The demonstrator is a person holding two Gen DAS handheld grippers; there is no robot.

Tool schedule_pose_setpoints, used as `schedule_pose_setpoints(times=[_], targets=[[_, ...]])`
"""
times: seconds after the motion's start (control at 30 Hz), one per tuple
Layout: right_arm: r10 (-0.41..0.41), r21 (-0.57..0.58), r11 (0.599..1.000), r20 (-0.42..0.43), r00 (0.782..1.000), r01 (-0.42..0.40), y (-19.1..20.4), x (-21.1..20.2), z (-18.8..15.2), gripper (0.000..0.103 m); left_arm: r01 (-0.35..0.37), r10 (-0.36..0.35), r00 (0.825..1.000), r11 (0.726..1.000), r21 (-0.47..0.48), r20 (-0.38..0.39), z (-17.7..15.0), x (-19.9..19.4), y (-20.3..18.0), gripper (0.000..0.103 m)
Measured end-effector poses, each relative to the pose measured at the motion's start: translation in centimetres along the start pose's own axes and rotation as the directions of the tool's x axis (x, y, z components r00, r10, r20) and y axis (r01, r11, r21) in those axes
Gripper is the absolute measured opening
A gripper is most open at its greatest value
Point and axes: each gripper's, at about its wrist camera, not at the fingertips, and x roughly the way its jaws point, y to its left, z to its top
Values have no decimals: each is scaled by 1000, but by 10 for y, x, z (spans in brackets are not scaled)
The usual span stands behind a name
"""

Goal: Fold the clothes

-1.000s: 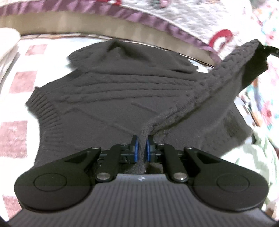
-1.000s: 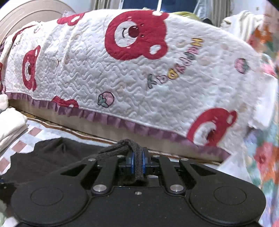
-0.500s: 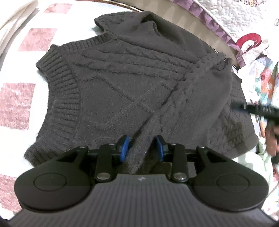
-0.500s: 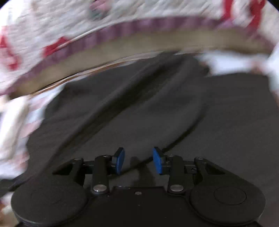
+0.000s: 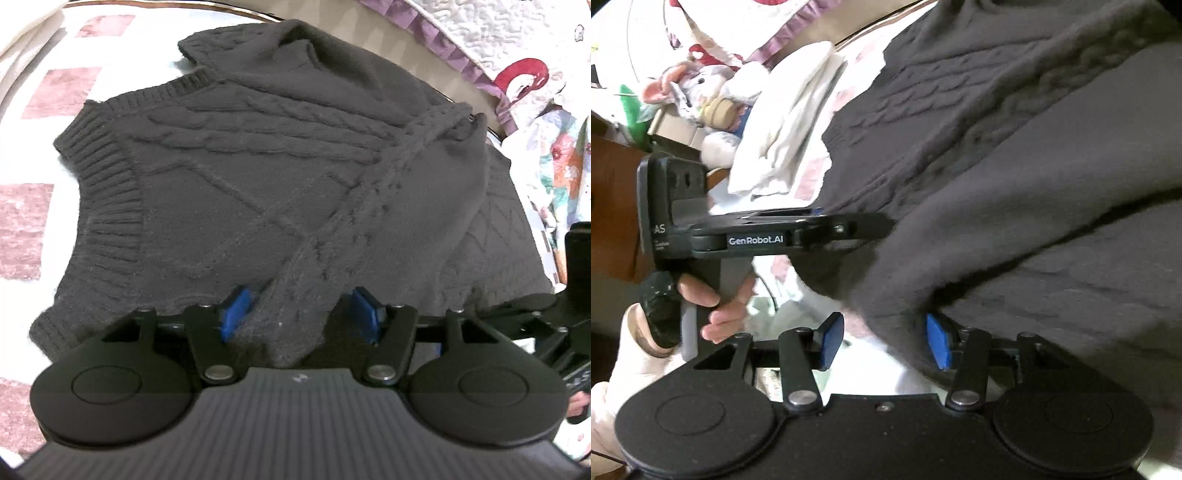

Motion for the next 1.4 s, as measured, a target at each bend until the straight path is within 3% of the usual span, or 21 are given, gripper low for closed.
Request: schedule_pose_setpoints(times=[0.03, 0.07, 0.1, 0.17, 0.2, 0.23, 0.37, 0.43, 0.47, 0.5, 0.7, 0.8, 0.93, 1.03, 1.2, 1.23, 1.3, 1.33, 1.4], targets=[[-13, -7, 1000, 22, 1000, 13, 1, 1, 0, 54, -1, 1, 1000, 1000, -11, 5, 0, -2, 3, 42], [-24, -13, 1000, 46, 999, 24, 2, 1, 1, 54, -3, 3, 1000, 1000, -23, 12, 0, -4, 6, 15], [-42, -9, 999, 84, 996, 43, 0, 0, 2, 55, -5, 5, 1000, 999, -36, 18, 1, -6, 8, 11], [-75, -4, 997, 104, 992, 75, -4, 3, 3, 56, -8, 10, 999, 998, -61, 31, 1, -10, 14, 11], [-46, -8, 999, 101, 994, 47, -5, 5, 2, 54, -10, 13, 999, 997, -73, 38, 1, -12, 17, 11], [-4, -13, 1000, 94, 996, 5, -5, 8, 1, 43, -8, 11, 999, 998, -69, 39, 1, -13, 16, 11], [137, -64, 989, 20, 990, -135, 7, 10, -11, 41, 76, -77, 997, 997, 21, 25, -2, -26, 3, 15], [152, -95, 983, -43, 988, -155, 13, 11, -19, 41, 95, -98, 995, 991, 97, 26, -4, -34, -9, 30], [149, -104, 982, -68, 986, -156, 14, 12, -23, 41, 63, -68, 997, 988, 142, 33, -5, -34, -16, 48], [149, -103, 983, -70, 986, -155, 13, 13, -24, 41, 26, -35, 999, 982, 188, 42, -7, -34, -23, 57], [158, -66, 985, -35, 987, -160, 14, 13, -26, 41, 20, 3, 995, 972, 234, -98, -10, -6, -30, 55], [165, -80, 983, -40, 986, -168, 20, 11, -26, 42, -19, 40, 997, 962, 274, -73, -11, -7, -35, 45], [171, -81, 981, -59, 984, -175, 21, 14, -28, 46, -196, 188, 981, 937, 288, 56, -11, -20, -36, 44], [161, -71, 983, -72, 984, -166, 14, 14, -27, 46, -171, 169, 985, 961, 218, 26, -8, -20, -21, 40], [91, -58, 994, -31, 995, -93, 5, 0, -25, 49, -227, 227, 973, 940, 253, 29, -11, -14, -27, 40], [67, -66, 995, -21, 998, -68, 3, -6, -24, 49, -231, 221, 973, 937, 263, 71, -12, -20, -31, 40], [-52, -100, 993, 35, 998, 55, 1, -28, -23, 49, -240, 198, 966, 929, 282, 169, -13, -33, -38, 41], [-115, -99, 987, 84, 990, 123, 0, -42, -22, 49, -244, 185, 958, 925, 290, 217, -14, -39, -42, 42], [-222, -70, 968, 207, 953, 241, -5, -75, -19, 49, -263, 168, 943, 905, 336, 286, -11, -45, -58, 44]])
